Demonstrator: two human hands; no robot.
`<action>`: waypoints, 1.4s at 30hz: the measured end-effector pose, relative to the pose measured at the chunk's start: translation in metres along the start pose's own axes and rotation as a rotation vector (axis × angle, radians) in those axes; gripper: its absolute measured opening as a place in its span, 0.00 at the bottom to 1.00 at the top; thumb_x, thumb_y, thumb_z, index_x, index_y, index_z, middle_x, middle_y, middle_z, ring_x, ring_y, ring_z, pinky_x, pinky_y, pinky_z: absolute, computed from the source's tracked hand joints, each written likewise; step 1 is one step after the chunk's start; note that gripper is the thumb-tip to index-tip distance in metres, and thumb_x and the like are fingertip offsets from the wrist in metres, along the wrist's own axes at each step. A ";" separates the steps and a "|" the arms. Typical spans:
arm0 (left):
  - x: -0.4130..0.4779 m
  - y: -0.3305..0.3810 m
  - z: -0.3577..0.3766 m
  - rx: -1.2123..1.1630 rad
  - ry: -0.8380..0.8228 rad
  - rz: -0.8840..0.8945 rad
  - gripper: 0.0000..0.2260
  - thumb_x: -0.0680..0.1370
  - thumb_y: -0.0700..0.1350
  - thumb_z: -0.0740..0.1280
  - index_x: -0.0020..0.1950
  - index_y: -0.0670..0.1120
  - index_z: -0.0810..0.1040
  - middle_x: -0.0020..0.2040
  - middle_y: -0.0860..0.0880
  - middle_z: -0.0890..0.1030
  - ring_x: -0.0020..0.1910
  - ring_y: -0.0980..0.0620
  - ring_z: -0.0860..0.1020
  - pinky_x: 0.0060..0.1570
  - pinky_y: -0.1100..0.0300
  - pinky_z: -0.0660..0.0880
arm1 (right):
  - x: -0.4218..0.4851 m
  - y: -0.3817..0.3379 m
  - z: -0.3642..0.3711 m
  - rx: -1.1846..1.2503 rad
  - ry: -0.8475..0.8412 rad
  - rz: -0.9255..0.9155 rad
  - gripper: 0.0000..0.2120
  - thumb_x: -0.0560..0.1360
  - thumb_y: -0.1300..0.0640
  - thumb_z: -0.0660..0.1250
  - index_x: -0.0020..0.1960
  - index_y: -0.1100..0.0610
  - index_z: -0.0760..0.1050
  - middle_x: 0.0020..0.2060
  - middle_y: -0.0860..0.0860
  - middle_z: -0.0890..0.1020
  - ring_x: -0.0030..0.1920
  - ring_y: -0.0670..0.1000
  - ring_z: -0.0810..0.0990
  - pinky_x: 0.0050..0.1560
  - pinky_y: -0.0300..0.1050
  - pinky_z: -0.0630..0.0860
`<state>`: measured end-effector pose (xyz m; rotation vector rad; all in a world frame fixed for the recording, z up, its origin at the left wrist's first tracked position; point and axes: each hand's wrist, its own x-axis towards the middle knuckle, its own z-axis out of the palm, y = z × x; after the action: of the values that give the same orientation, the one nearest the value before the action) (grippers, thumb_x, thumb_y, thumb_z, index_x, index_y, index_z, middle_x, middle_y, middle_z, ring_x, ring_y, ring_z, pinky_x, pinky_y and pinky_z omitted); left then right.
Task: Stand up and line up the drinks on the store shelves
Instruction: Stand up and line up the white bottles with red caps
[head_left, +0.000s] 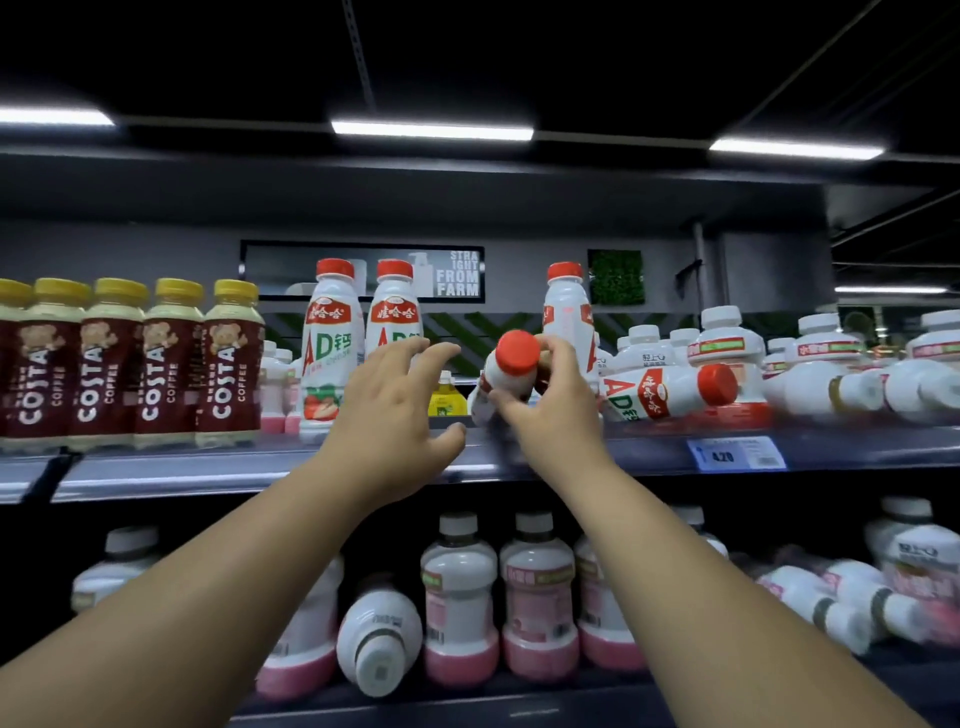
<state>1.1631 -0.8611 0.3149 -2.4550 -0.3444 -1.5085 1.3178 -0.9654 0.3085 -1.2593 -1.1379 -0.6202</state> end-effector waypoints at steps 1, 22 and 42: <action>0.001 -0.002 -0.002 0.002 0.013 -0.010 0.34 0.71 0.58 0.65 0.76 0.52 0.63 0.72 0.48 0.67 0.71 0.47 0.63 0.70 0.52 0.60 | 0.007 -0.003 -0.001 0.060 0.002 0.029 0.27 0.73 0.53 0.75 0.66 0.47 0.66 0.54 0.45 0.79 0.53 0.45 0.77 0.49 0.33 0.70; 0.017 -0.051 0.026 0.200 0.093 -0.223 0.39 0.69 0.66 0.56 0.78 0.57 0.50 0.81 0.47 0.49 0.79 0.46 0.41 0.74 0.44 0.37 | 0.042 -0.013 0.051 -0.102 -0.247 0.311 0.25 0.70 0.43 0.72 0.61 0.51 0.67 0.55 0.48 0.79 0.50 0.49 0.80 0.47 0.47 0.77; 0.014 -0.050 0.034 0.248 0.085 -0.199 0.33 0.74 0.60 0.54 0.79 0.59 0.53 0.80 0.45 0.53 0.79 0.43 0.44 0.75 0.39 0.40 | 0.031 -0.009 0.050 -0.253 -0.301 0.209 0.30 0.68 0.41 0.68 0.66 0.47 0.62 0.55 0.46 0.80 0.52 0.52 0.79 0.53 0.57 0.78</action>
<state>1.1812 -0.8018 0.3164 -2.2102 -0.7308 -1.5346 1.3050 -0.9141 0.3355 -1.7084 -1.1769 -0.4357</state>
